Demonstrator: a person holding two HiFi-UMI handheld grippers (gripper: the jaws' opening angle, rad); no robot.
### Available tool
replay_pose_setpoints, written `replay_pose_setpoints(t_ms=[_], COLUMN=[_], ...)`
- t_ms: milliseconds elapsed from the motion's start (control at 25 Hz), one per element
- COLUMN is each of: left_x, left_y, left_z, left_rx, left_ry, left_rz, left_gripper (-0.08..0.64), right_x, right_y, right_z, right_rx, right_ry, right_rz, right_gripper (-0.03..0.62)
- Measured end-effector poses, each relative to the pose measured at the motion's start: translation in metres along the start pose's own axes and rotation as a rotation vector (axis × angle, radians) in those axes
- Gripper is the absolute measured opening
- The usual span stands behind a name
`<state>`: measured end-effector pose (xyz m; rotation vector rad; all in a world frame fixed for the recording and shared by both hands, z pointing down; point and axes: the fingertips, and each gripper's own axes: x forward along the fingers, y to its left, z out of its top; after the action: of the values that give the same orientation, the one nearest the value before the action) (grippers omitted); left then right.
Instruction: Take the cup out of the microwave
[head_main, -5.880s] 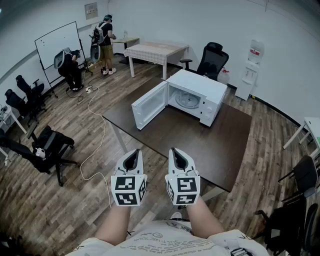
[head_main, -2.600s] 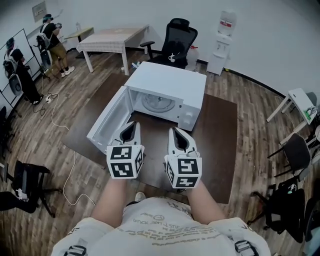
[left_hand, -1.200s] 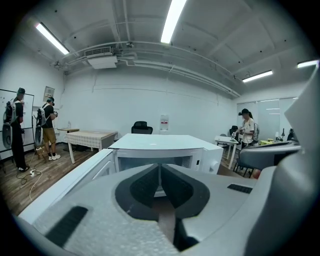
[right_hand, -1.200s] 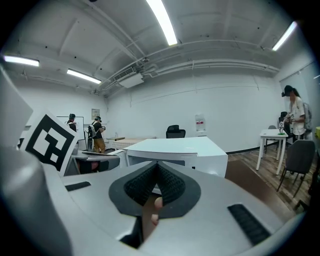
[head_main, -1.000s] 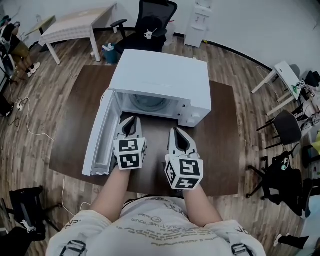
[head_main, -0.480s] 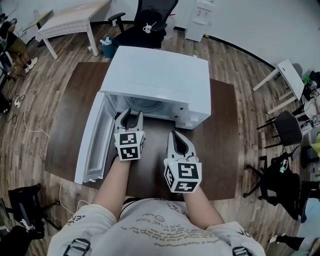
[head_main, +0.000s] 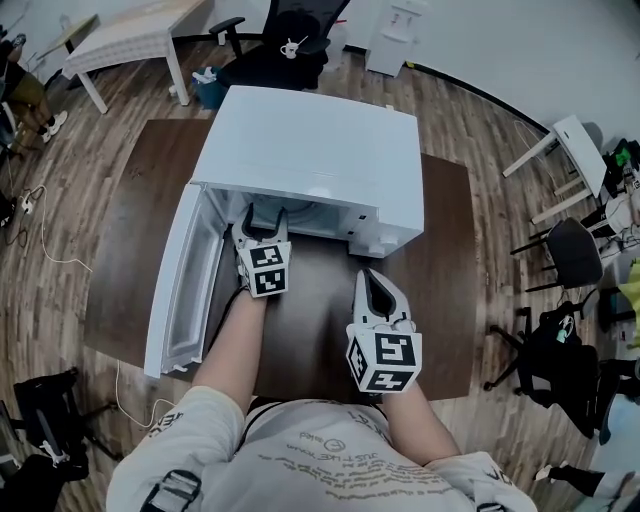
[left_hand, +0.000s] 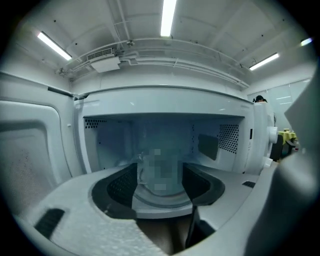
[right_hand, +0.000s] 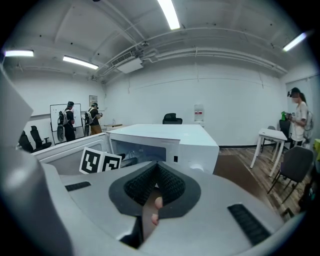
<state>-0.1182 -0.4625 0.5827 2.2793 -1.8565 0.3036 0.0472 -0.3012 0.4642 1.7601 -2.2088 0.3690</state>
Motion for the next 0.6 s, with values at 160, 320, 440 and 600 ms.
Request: replay_pose_setpoints(t_ms=[160, 320, 440, 600], left_x=[0.014, 0.025, 0.033, 0.043], left_y=[0.003, -0.002, -0.005, -0.007], left_z=[-0.004, -0.012, -0.021, -0.026], left_rx=[-0.004, -0.002, -0.011, -0.008], left_ry=[-0.006, 0.008, 0.043, 0.067], left_rz=[0.003, -0.015, -0.016, -0.021], left_gripper=[0.299, 0.313, 0.333, 0.354], right_x=[-0.002, -0.006, -0.006, -0.003], right_y=[-0.005, -0.010, -0.016, -0.021], right_z=[-0.007, -0.012, -0.014, -0.019], right_rx=[-0.011, -0.024, -0.033, -0.035], right_ry=[0.020, 0.035, 0.043, 0.058], right_rz=[-0.022, -0.042, -0.054, -0.067], right_gripper=[0.011, 0.011, 0.011, 0.011])
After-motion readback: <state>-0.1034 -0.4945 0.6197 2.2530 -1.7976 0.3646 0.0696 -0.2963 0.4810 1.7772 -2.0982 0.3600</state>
